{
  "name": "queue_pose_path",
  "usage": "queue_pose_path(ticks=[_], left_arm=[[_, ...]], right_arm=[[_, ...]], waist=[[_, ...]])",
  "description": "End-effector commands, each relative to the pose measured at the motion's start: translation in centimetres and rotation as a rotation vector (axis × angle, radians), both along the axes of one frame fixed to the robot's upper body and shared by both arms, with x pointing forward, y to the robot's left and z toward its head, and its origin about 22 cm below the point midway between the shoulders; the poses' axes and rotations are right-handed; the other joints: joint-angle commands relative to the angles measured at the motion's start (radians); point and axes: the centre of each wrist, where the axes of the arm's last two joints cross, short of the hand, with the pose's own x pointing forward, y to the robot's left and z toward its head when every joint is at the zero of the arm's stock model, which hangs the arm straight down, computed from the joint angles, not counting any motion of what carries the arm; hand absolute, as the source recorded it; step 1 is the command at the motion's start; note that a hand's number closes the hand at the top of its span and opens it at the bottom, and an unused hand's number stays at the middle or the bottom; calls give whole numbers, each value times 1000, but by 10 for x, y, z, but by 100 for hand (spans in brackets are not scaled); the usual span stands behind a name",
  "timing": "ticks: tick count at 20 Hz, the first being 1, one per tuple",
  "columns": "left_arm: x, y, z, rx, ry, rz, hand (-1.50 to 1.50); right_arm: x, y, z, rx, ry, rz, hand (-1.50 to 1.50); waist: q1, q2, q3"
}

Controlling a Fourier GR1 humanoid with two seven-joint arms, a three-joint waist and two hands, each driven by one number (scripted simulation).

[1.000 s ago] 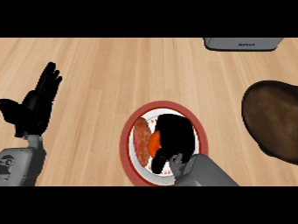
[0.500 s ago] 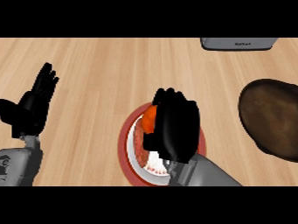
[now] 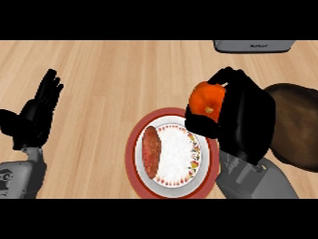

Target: Pick the squash from the plate and place it in the pan

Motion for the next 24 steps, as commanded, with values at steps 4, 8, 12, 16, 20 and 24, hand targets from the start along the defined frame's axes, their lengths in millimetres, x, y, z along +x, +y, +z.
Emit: queue_pose_path(ticks=[4, 8, 12, 16, 20, 24], left_arm=[[1, 5, 7, -6, -8, 3, 0], [6, 6, -12, -14, -7, 18, 0], [1, -5, -5, -9, 13, -16, 0], [-3, -8, 5, 4, -8, -24, 0], [11, -18, 0, 1, -6, -23, 0], [-4, -8, 9, -10, -18, -36, 0]], right_arm=[[-4, -89, -5, 101, -60, -188, 150], [17, -148, -5, 76, -61, -263, 150], [25, -218, -42, -63, -9, -341, 150], [37, -263, -74, -86, 9, -397, 150], [56, -293, -109, -45, -4, -398, 150], [57, -321, -142, -47, 26, -398, 150]], waist=[[1, 3, 0], [3, 6, -1], [9, 8, 1], [18, 7, 1], [20, 10, 1], [29, 9, 1]])
